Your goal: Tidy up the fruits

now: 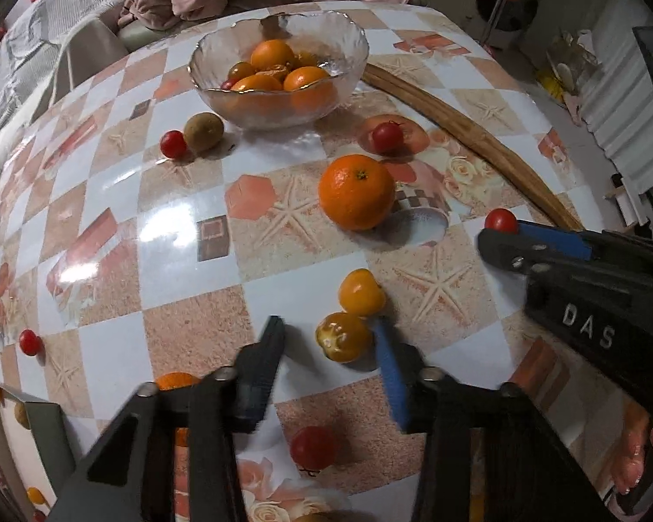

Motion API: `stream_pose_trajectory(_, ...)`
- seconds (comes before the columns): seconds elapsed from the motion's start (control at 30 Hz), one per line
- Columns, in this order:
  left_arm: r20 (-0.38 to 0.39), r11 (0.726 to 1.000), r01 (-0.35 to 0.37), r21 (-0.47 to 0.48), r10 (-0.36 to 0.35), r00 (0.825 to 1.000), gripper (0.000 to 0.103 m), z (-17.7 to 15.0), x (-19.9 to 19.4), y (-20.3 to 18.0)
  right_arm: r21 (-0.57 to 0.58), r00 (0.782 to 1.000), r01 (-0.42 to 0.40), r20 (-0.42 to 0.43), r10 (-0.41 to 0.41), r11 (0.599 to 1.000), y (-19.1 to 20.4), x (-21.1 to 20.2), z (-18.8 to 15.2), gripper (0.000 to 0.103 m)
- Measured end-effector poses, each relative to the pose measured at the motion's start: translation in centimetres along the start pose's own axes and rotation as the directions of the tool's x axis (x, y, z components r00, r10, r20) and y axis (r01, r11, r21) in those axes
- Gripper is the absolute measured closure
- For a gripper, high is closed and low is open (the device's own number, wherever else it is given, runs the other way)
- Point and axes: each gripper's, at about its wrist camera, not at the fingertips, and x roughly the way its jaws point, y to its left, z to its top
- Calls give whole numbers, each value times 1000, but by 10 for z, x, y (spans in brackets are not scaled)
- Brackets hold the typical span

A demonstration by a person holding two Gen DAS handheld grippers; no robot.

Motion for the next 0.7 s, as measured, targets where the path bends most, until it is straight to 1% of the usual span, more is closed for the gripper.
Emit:
stream_pose_trajectory(0.03, 3, 1000, 6, -2, -6, 1000, 75, 0, -1, 1, -2, 1000, 0, -1, 0, 1000, 0, 0, 1, 79)
stream_pose_trajectory(0.1, 3, 999, 30, -22, -30, 1000, 78, -1, -2, 6, 4, 1000, -4, 1, 4, 1000, 0, 0, 1, 80)
stream_pose_trajectory(0.17, 3, 997, 58, -54, -58, 998, 78, -1, -4, 13, 9, 1000, -16, -2, 16, 1000, -1, -1, 0, 80)
stream_pose_trajectory(0.27, 17, 995, 70, -67, -69, 997, 78, -2, -10, 17, 14, 1000, -28, -3, 28, 1000, 0, -5, -5, 80)
stream_pose_trajectory(0.57, 57, 994, 95, -59, -92, 994, 78, -8, -38, 22, 18, 998, -60, -6, 60, 998, 7, -23, -21, 80)
stream_pose_trajectory(0.7, 59, 993, 99, -71, -95, 994, 78, -13, -44, 30, 9, 998, -65, -3, 65, 998, 13, -32, -25, 80)
